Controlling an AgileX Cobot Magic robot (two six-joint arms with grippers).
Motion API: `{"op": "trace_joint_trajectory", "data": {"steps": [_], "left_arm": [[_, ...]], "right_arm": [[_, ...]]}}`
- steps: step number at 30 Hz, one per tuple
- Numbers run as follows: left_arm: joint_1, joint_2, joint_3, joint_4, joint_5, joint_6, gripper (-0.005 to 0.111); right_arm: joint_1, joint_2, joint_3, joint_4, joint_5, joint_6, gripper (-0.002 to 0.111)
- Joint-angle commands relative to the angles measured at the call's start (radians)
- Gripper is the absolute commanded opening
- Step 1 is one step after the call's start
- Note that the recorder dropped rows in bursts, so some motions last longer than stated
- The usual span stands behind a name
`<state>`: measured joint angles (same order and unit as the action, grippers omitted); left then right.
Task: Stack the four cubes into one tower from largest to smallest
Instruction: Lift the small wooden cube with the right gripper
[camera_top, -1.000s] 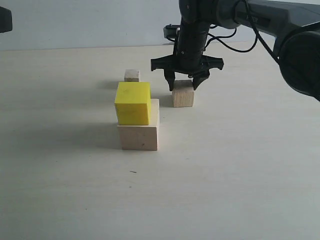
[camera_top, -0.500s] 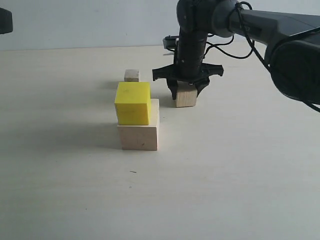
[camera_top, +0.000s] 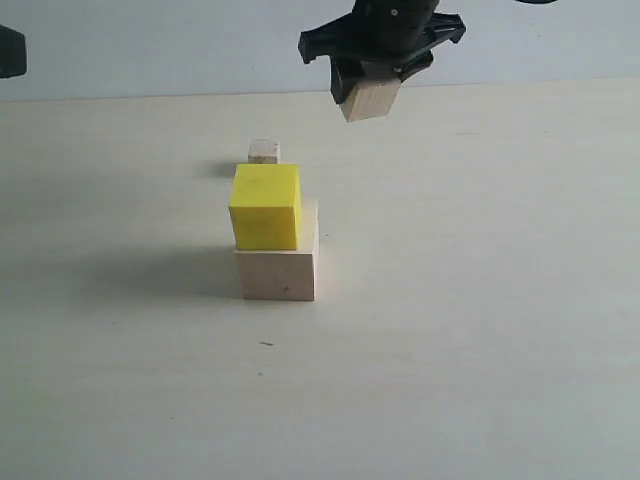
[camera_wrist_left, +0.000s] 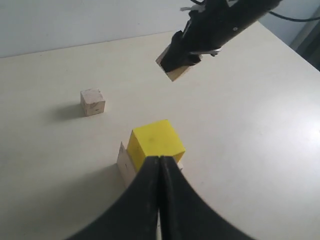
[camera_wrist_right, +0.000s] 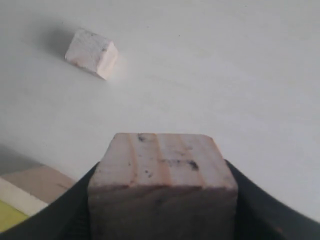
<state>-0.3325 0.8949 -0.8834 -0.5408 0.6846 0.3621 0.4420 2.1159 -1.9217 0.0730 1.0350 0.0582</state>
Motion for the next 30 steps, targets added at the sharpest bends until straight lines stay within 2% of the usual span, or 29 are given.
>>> {"op": "trace_joint_trajectory", "data": {"steps": [1,3,6,10,13,18,21,22,25,27,28,30], "left_arm": [[0.001,-0.004,0.003,0.010,0.010,0.000,0.000],[0.001,-0.004,0.003,0.010,0.010,0.000,0.000],[0.001,-0.004,0.003,0.012,0.007,0.000,0.000],[0.001,-0.004,0.003,0.012,0.000,0.000,0.000],[0.001,-0.004,0.003,0.012,0.000,0.000,0.000],[0.001,-0.004,0.003,0.007,0.000,0.000,0.000],[0.001,-0.004,0.003,0.007,0.000,0.000,0.000],[0.001,-0.004,0.003,0.007,0.000,0.000,0.000],[0.001,-0.004,0.003,0.007,0.000,0.000,0.000],[0.001,-0.004,0.003,0.008,0.004,0.003,0.000],[0.001,-0.004,0.003,0.008,0.014,0.003,0.000],[0.001,-0.004,0.003,0.012,0.030,0.003,0.000]], "right_arm": [[-0.020,-0.177,0.286,0.006,-0.235,-0.158,0.000],[-0.043,-0.275,0.430,0.049,-0.336,-0.239,0.000],[-0.098,-0.415,0.619,0.253,-0.467,-0.473,0.000],[-0.184,-0.590,0.833,0.787,-0.486,-1.103,0.000],[-0.255,-0.716,0.974,1.120,-0.324,-1.560,0.000],[-0.273,-0.775,1.007,0.959,-0.277,-1.584,0.000],[-0.273,-0.776,1.007,1.048,-0.282,-1.368,0.000],[-0.273,-0.776,1.007,1.107,-0.296,-1.392,0.000],[-0.273,-0.774,1.007,1.246,-0.306,-1.564,0.000],[-0.273,-0.761,1.007,1.372,-0.290,-1.758,0.000],[-0.278,-0.738,1.007,1.466,-0.229,-1.880,0.000],[-0.282,-0.703,1.007,1.537,-0.144,-1.981,0.000]]}}
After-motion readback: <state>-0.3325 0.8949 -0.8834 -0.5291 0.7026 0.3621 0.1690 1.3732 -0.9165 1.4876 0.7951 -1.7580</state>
